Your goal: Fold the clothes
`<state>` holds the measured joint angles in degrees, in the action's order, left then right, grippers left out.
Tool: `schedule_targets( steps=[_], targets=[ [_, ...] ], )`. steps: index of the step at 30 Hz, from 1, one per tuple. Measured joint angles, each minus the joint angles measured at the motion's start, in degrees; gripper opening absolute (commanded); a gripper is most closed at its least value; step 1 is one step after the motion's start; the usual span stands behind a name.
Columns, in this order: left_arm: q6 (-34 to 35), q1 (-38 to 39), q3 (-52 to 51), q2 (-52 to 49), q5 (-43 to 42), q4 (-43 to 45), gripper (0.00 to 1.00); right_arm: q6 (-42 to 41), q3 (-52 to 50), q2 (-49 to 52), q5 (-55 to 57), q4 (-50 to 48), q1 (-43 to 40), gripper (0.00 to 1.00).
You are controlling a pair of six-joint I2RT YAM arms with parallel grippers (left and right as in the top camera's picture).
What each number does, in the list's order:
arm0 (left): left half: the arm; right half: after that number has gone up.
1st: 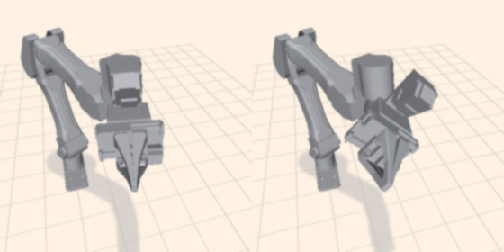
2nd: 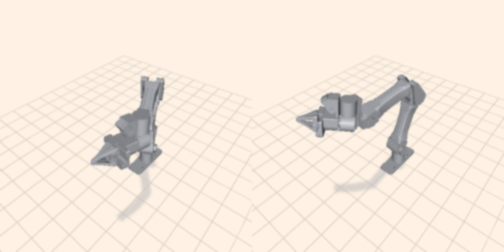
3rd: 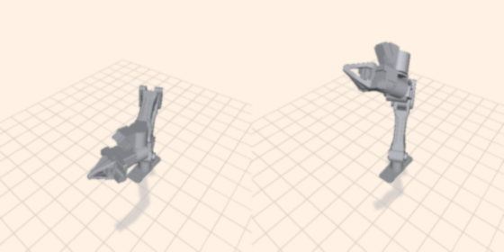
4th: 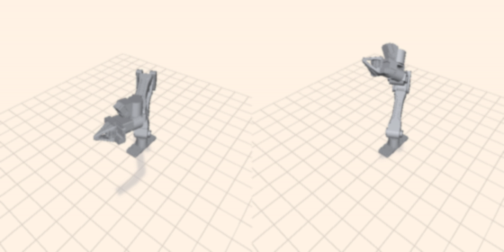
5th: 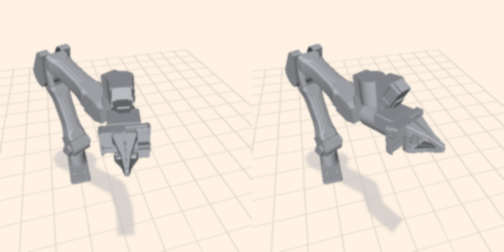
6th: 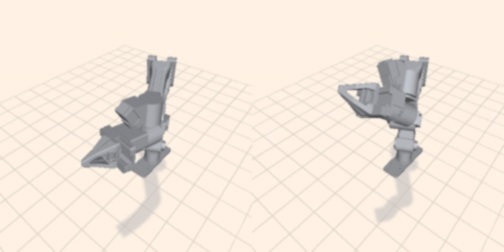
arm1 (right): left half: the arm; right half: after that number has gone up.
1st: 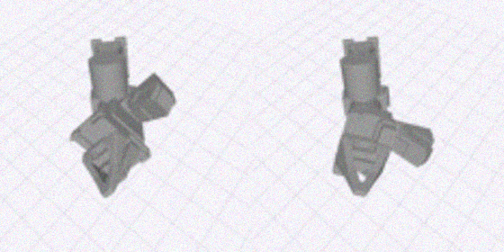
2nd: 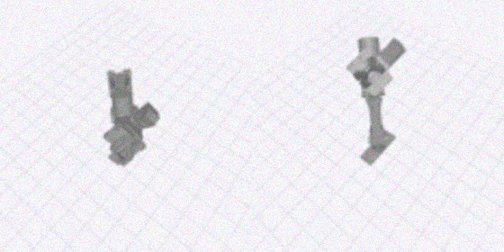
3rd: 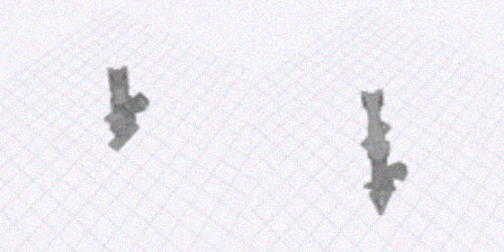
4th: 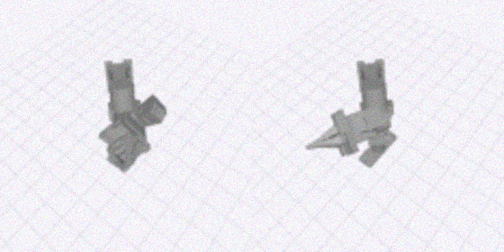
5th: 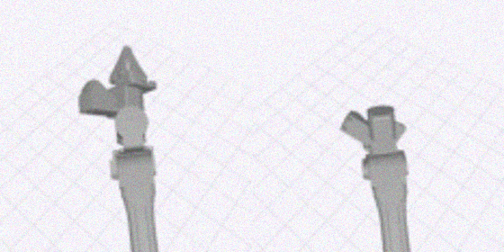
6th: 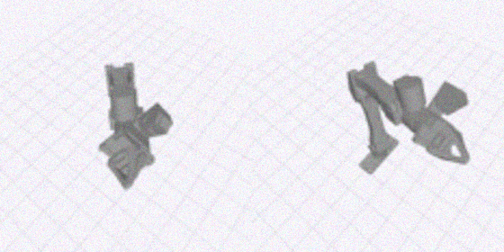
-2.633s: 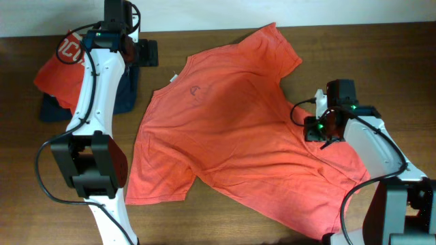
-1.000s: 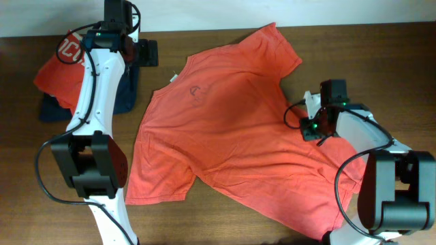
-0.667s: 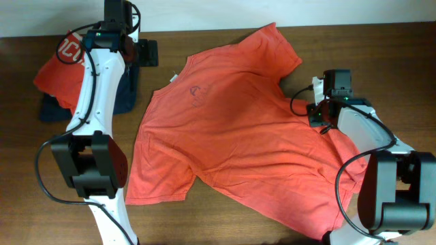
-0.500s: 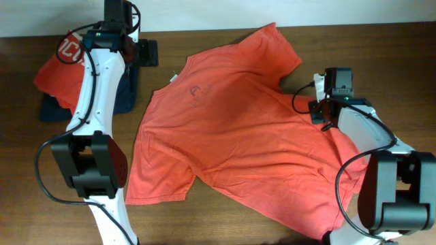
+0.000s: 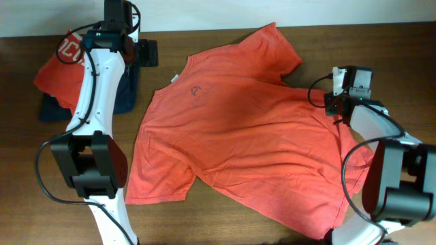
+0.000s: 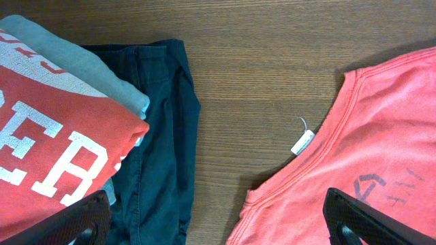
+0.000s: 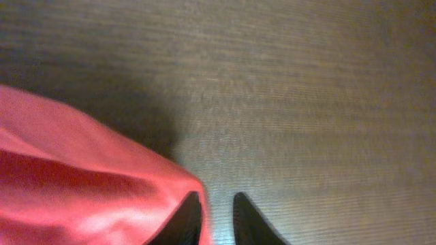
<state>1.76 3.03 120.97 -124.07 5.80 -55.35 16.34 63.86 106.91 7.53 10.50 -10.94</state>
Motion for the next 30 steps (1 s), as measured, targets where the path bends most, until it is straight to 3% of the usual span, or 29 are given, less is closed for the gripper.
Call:
schedule_targets(
  steps=[6, 9, 12, 19, 24, 28, 30],
  targets=[
    [0.0, 0.0, 0.0, 0.0, 0.0, 0.0, 0.99, 0.5, 0.0, 4.7, -0.9, -8.7, -1.1, 0.30],
    [0.0, 0.0, 0.0, 0.0, 0.0, 0.0, 0.99, 0.2, 0.6, 4.7, 0.6, -8.5, -2.1, 0.31],
    [0.0, 0.0, 0.0, 0.0, 0.0, 0.0, 0.99, 0.1, 3.1, 3.0, 2.6, 0.0, -2.7, 0.45],
    [0.0, 0.0, 0.0, 0.0, 0.0, 0.0, 0.99, -9.6, 11.5, -10.2, 3.8, 29.4, -3.5, 0.51],
    [0.0, 0.0, 0.0, 0.0, 0.0, 0.0, 0.99, -20.0, 13.0, -14.8, 0.7, 44.9, -5.8, 0.51],
    [0.0, 0.0, 0.0, 0.0, 0.0, 0.0, 0.99, -25.2, 10.0, -14.6, -1.1, 49.6, -6.3, 0.50],
    [0.0, 0.0, 0.0, 0.0, 0.0, 0.0, 0.99, -27.0, 7.0, -14.6, -1.6, 49.5, -6.2, 0.40]
  ],
)
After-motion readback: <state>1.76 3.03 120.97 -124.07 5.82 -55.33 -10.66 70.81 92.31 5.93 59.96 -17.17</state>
